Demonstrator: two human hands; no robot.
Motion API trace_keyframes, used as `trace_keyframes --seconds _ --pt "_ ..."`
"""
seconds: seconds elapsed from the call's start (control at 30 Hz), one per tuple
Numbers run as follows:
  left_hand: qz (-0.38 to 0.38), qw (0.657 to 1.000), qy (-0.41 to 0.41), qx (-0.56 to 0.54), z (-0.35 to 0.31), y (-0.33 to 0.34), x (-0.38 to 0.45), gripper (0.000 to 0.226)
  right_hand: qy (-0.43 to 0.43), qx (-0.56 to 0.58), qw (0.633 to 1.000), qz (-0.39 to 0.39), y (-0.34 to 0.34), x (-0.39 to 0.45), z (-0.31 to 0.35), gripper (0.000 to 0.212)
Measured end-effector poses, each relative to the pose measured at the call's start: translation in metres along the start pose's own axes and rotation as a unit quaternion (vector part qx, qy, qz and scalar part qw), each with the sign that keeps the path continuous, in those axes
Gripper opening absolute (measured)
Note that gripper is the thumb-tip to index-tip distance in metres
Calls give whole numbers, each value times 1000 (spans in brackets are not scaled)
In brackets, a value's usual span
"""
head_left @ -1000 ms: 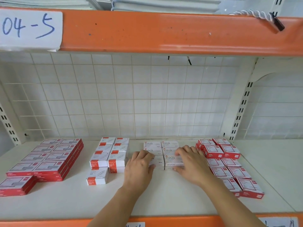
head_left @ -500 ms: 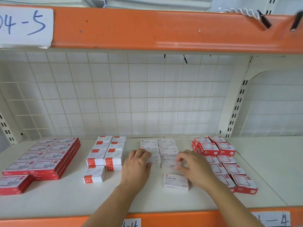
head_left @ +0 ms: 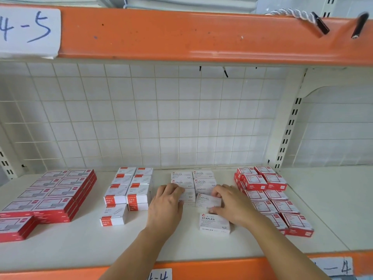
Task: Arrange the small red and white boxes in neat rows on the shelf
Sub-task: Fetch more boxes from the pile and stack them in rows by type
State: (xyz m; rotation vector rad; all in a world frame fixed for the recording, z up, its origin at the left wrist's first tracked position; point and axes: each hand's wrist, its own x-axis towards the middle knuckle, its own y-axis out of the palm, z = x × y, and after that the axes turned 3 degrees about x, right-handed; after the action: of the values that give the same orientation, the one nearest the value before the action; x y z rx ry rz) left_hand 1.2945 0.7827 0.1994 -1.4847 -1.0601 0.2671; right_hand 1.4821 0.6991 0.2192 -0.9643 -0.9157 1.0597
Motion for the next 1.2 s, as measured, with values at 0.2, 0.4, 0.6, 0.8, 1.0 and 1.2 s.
trace_keyframes --seconds 0.2,0.4,0.6,0.8,1.0,1.2 --pt "0 1000 0 2 0 0 0 36 -25 83 995 48 -12 2 -6 21" --pt "2 1000 -2 -1 0 0 -1 36 43 219 970 95 -18 8 -14 29" --pt "1 1000 0 -5 1 1 -1 35 53 227 972 29 -18 7 -10 8" --pt "-2 1000 -2 -9 0 1 0 35 32 144 987 56 -17 1 -14 33" --pt "-2 1000 -1 -5 0 1 -1 36 16 114 993 -27 -3 3 -5 26" --pt "-4 1000 0 -3 1 1 0 36 -19 84 995 -51 -16 -13 5 29"
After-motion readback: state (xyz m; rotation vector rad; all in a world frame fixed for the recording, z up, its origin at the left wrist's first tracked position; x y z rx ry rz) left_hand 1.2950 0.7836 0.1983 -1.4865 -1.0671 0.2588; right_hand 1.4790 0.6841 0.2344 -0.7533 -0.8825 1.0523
